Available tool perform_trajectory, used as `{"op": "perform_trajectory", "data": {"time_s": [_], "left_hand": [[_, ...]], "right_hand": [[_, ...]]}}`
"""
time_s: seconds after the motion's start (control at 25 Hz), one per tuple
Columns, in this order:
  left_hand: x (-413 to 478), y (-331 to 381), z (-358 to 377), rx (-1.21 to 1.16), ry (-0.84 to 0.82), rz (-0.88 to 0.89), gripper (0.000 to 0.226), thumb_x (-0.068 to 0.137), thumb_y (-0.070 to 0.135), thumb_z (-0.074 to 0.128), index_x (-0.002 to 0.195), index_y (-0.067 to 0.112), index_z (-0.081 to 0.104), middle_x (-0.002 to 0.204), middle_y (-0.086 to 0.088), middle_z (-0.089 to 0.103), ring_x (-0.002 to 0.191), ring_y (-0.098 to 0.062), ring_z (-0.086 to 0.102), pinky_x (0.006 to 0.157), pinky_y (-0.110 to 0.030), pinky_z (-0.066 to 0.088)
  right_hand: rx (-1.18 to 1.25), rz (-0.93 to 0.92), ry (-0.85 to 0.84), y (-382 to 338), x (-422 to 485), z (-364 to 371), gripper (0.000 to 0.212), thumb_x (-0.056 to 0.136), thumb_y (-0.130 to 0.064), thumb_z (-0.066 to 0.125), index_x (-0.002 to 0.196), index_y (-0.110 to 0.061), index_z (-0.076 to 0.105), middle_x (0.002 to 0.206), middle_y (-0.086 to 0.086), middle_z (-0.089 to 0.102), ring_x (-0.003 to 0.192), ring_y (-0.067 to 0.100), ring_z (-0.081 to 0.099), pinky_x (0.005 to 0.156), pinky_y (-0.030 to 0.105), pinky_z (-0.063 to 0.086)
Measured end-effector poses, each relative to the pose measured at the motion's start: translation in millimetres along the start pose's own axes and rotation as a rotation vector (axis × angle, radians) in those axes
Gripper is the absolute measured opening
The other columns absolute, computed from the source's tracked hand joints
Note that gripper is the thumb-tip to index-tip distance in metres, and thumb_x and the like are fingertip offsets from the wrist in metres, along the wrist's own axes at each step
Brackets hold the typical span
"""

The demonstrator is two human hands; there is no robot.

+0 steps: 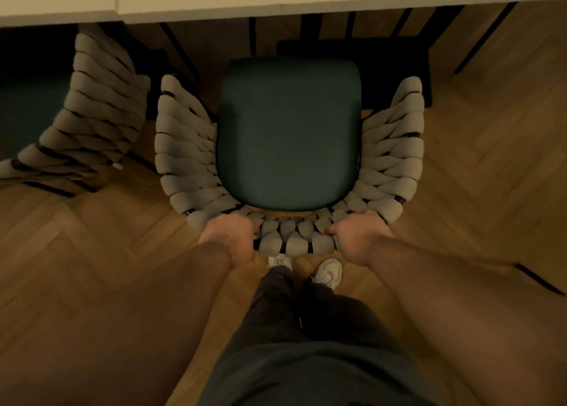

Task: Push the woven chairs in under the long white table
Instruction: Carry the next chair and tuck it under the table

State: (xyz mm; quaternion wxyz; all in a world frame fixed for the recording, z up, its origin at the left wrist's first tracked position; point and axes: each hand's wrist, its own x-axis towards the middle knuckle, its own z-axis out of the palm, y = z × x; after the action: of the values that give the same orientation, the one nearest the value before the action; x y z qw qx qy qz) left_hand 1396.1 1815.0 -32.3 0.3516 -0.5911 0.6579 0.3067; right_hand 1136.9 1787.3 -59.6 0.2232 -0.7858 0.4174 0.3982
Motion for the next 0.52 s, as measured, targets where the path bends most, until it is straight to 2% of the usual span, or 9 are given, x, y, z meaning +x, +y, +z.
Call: {"op": "perform_trajectory", "data": {"time_s": [0.08,0.12,0.2,0.24,0.32,0.36,0.4,0.44,0.52], "left_hand": [[4,3,2,0.03,-0.009,0.026,0.042,0.092,0.032,0.062,0.134,0.036,0.063,0.121,-0.001,0.068,0.109,-0.024,0.065,0.087,-0.039,0.057],[6,6,3,0.038,-0.03,0.05,0.044,0.093,0.03,0.061,0.137,0.034,0.06,0.126,-0.002,0.068,0.112,-0.025,0.065,0.092,-0.04,0.056],[12,18,3,0.046,-0.095,0.125,0.062,0.094,0.031,0.062,0.154,0.033,0.044,0.141,-0.004,0.061,0.125,-0.026,0.06,0.102,-0.04,0.051],[15,27,3,0.038,-0.124,0.163,0.074,0.093,0.035,0.064,0.16,0.033,0.034,0.146,-0.004,0.058,0.129,-0.027,0.057,0.103,-0.04,0.049],[23,47,5,-0.025,-0.143,0.221,0.088,0.088,0.044,0.07,0.163,0.038,0.023,0.148,-0.003,0.056,0.131,-0.028,0.055,0.102,-0.042,0.051],[27,57,6,-0.066,-0.148,0.225,0.092,0.086,0.048,0.071,0.163,0.042,0.021,0.148,-0.002,0.056,0.131,-0.028,0.055,0.101,-0.043,0.052],[31,66,6,-0.098,-0.156,0.219,0.094,0.085,0.051,0.071,0.162,0.045,0.019,0.149,0.0,0.055,0.132,-0.027,0.055,0.102,-0.044,0.053],[35,74,6,-0.119,-0.151,0.221,0.093,0.085,0.052,0.07,0.162,0.048,0.018,0.15,0.001,0.055,0.132,-0.027,0.055,0.102,-0.046,0.054],[37,83,4,-0.102,-0.131,0.228,0.087,0.089,0.05,0.066,0.162,0.048,0.02,0.152,0.001,0.055,0.133,-0.027,0.056,0.103,-0.045,0.053]], "right_hand": [[0.023,-0.03,-0.001,7,2,3,0.047,0.095,-0.03,0.055,0.139,-0.047,0.056,0.13,-0.007,0.068,0.12,0.021,0.061,0.106,0.046,0.041],[0.038,-0.055,-0.004,13,2,3,0.049,0.093,-0.04,0.058,0.142,-0.046,0.055,0.133,-0.007,0.067,0.124,0.021,0.059,0.112,0.048,0.037],[0.121,-0.104,-0.014,28,-1,-1,0.063,0.09,-0.073,0.052,0.147,-0.044,0.054,0.137,-0.008,0.066,0.133,0.019,0.055,0.125,0.053,0.019],[0.23,-0.101,0.005,37,-4,-4,0.071,0.09,-0.085,0.039,0.145,-0.043,0.056,0.133,-0.01,0.068,0.135,0.017,0.055,0.127,0.055,0.008],[0.381,-0.017,0.194,61,-2,-11,0.077,0.095,-0.085,0.019,0.139,-0.04,0.062,0.129,-0.009,0.071,0.135,0.016,0.055,0.127,0.059,-0.001],[0.364,0.071,0.329,78,3,-14,0.073,0.099,-0.08,0.02,0.142,-0.038,0.06,0.139,-0.006,0.066,0.141,0.018,0.05,0.127,0.062,-0.001],[0.312,0.176,0.428,96,8,-17,0.067,0.102,-0.073,0.028,0.15,-0.034,0.053,0.156,-0.002,0.053,0.15,0.021,0.039,0.126,0.065,0.001],[0.279,0.268,0.461,114,11,-19,0.067,0.103,-0.066,0.038,0.159,-0.03,0.041,0.17,0.001,0.031,0.158,0.024,0.022,0.126,0.067,0.003],[0.301,0.333,0.454,144,18,-19,0.085,0.1,-0.05,0.056,0.168,-0.023,0.012,0.177,-0.002,-0.007,0.162,0.024,-0.005,0.126,0.066,0.006]]}}
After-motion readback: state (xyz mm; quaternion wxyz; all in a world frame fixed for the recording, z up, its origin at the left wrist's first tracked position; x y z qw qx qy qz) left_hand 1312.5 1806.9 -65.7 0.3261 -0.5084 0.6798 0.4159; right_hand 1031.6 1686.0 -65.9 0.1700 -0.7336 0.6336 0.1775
